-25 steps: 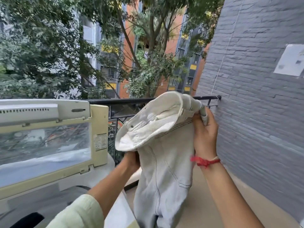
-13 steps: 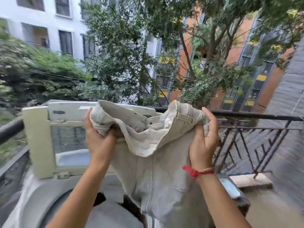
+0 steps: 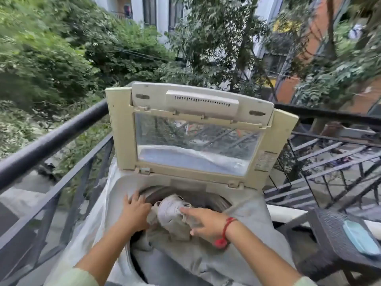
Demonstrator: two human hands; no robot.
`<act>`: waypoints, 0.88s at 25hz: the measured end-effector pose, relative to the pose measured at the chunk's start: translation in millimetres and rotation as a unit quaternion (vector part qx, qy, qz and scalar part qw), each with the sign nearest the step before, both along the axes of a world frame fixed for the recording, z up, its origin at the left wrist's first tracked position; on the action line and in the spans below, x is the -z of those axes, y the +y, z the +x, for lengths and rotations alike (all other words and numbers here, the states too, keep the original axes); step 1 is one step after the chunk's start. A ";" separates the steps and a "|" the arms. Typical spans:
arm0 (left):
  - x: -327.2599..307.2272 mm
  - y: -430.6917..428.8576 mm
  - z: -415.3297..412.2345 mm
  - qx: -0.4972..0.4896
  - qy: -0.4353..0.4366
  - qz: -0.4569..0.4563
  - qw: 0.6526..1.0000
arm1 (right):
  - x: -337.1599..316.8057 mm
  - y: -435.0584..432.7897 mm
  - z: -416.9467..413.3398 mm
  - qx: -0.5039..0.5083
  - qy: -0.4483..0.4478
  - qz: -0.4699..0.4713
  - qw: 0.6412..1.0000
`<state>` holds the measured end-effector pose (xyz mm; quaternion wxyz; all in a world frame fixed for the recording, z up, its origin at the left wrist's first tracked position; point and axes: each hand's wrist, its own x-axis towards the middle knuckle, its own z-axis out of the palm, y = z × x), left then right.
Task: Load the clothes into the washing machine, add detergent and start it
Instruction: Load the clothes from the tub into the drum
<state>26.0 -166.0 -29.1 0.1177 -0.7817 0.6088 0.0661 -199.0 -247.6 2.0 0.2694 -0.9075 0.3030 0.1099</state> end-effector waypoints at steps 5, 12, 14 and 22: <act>43.2 -16.2 -21.6 0.077 0.069 0.088 0.991 | 12.9 -12.9 -67.8 0.157 -0.090 -0.074 0.981; 79.1 -56.7 -161.8 0.297 0.134 0.077 0.942 | 38.4 4.3 -198.5 0.363 -0.089 0.109 0.921; 88.9 -62.9 -186.8 0.294 0.200 0.078 0.931 | 59.1 25.3 -197.0 0.386 -0.107 0.072 0.913; 72.2 -52.6 -189.2 0.200 0.396 -0.032 0.896 | 43.6 68.8 -165.8 0.489 -0.066 -0.220 0.841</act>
